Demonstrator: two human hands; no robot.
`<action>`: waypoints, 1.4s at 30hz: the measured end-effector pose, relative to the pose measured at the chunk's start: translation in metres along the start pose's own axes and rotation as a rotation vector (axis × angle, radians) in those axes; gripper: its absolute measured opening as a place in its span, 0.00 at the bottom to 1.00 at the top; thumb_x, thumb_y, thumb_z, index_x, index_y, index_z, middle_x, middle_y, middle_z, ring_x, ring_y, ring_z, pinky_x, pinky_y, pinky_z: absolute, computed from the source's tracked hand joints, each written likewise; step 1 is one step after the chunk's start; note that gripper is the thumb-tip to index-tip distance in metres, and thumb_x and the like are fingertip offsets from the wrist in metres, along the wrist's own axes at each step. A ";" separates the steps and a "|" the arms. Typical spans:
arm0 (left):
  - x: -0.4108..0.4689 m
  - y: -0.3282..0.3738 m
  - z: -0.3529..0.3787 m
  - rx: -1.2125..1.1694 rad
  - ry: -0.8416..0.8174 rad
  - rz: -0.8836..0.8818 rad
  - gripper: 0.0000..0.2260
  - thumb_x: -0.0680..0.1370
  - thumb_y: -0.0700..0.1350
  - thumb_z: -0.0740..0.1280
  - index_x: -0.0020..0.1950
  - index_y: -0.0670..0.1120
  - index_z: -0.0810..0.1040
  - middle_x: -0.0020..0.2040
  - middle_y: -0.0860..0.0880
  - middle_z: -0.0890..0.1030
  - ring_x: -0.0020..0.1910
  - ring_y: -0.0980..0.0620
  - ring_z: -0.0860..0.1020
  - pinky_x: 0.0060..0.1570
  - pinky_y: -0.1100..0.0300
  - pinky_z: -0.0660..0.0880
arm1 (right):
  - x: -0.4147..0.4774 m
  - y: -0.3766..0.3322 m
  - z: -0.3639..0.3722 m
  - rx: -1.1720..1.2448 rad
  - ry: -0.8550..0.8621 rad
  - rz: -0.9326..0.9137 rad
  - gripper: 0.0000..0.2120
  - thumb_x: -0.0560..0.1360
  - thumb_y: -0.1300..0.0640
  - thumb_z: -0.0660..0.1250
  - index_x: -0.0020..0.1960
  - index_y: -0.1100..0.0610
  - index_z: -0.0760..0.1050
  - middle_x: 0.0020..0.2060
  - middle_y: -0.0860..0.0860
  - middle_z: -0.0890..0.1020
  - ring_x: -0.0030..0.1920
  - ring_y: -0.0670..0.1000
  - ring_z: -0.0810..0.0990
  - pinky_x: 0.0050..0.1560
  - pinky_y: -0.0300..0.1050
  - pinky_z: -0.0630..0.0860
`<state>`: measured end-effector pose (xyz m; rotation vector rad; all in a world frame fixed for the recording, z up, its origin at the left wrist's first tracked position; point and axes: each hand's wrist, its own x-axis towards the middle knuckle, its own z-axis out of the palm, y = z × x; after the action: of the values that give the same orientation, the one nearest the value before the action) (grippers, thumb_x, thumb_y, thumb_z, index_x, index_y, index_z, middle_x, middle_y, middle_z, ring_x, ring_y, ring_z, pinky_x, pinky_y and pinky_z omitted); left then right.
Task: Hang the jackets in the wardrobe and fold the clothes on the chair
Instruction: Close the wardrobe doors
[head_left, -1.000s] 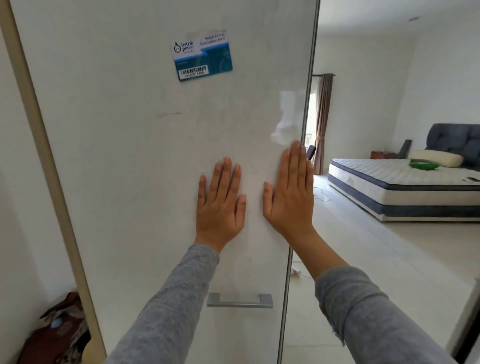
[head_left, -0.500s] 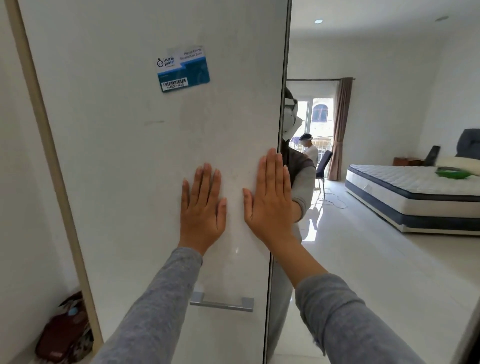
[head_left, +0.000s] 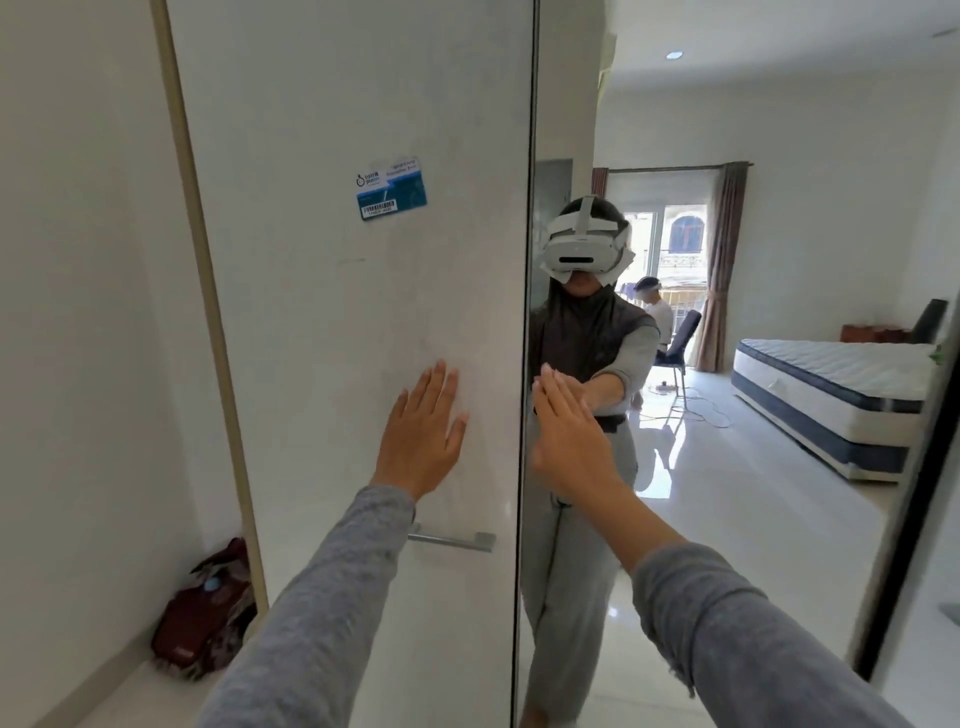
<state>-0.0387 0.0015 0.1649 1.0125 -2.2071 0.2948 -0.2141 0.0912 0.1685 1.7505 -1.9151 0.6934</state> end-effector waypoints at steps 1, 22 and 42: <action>-0.010 0.008 -0.001 -0.014 -0.016 -0.010 0.34 0.74 0.60 0.36 0.78 0.47 0.47 0.78 0.50 0.46 0.77 0.53 0.46 0.74 0.54 0.47 | -0.011 0.006 -0.007 0.017 -0.048 0.015 0.33 0.73 0.61 0.56 0.76 0.61 0.50 0.77 0.55 0.46 0.77 0.53 0.45 0.75 0.52 0.52; -0.072 0.314 0.069 -0.528 -0.153 0.150 0.22 0.83 0.50 0.51 0.77 0.48 0.53 0.78 0.53 0.51 0.77 0.56 0.47 0.73 0.63 0.42 | -0.225 0.228 -0.121 -0.050 -0.282 0.444 0.28 0.79 0.56 0.58 0.76 0.54 0.54 0.77 0.51 0.49 0.77 0.51 0.48 0.74 0.49 0.50; -0.078 0.564 0.207 -0.402 -0.176 0.119 0.11 0.76 0.35 0.67 0.58 0.38 0.80 0.52 0.42 0.81 0.52 0.44 0.80 0.48 0.55 0.77 | -0.308 0.465 -0.098 0.336 -0.299 0.350 0.16 0.78 0.64 0.59 0.64 0.60 0.73 0.62 0.53 0.76 0.64 0.52 0.72 0.63 0.39 0.65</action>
<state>-0.5199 0.3307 0.0001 0.7092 -2.3604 -0.1894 -0.6493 0.4211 0.0197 1.8116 -2.4667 0.9699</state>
